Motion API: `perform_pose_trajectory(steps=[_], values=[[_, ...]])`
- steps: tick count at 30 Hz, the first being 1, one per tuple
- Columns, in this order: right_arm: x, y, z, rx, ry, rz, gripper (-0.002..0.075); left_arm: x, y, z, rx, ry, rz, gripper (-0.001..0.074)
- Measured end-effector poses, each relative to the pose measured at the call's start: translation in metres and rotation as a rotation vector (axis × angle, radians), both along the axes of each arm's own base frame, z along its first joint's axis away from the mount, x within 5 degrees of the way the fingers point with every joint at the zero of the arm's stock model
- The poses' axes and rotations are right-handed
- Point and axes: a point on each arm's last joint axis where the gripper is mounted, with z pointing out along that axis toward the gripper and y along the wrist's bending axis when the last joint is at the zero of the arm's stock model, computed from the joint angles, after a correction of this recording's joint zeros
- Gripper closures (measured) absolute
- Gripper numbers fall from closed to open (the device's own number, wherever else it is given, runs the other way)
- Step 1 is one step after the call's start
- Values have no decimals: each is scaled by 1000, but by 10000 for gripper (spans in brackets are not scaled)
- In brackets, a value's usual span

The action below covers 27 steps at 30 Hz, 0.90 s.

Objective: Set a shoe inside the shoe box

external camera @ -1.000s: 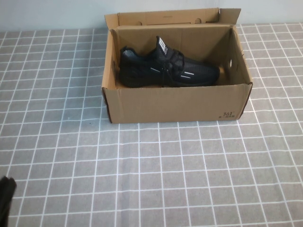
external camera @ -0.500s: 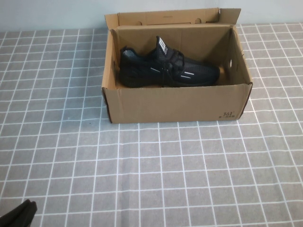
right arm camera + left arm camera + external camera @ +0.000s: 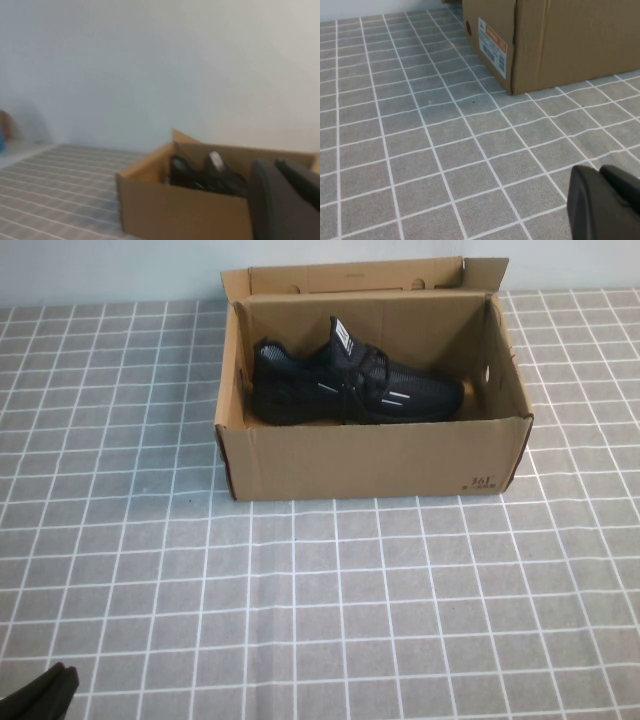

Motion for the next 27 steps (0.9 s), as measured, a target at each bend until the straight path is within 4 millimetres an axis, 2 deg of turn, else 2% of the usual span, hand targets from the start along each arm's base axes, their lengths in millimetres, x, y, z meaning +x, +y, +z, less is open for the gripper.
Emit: perform_pose_trajectory(steps=[6,11,18,27], values=[[12,-9,-32,-43,131,-234,742,0,0,0,0,0,0,736],[20,-20,-73,-51,221,-444,742,0,0,0,0,0,0,736],[15,-24,-82,-44,262,-502,742,0,0,0,0,2,-1,736],[9,-22,-103,-124,473,-468,743,0,0,0,1,3,-2,736]])
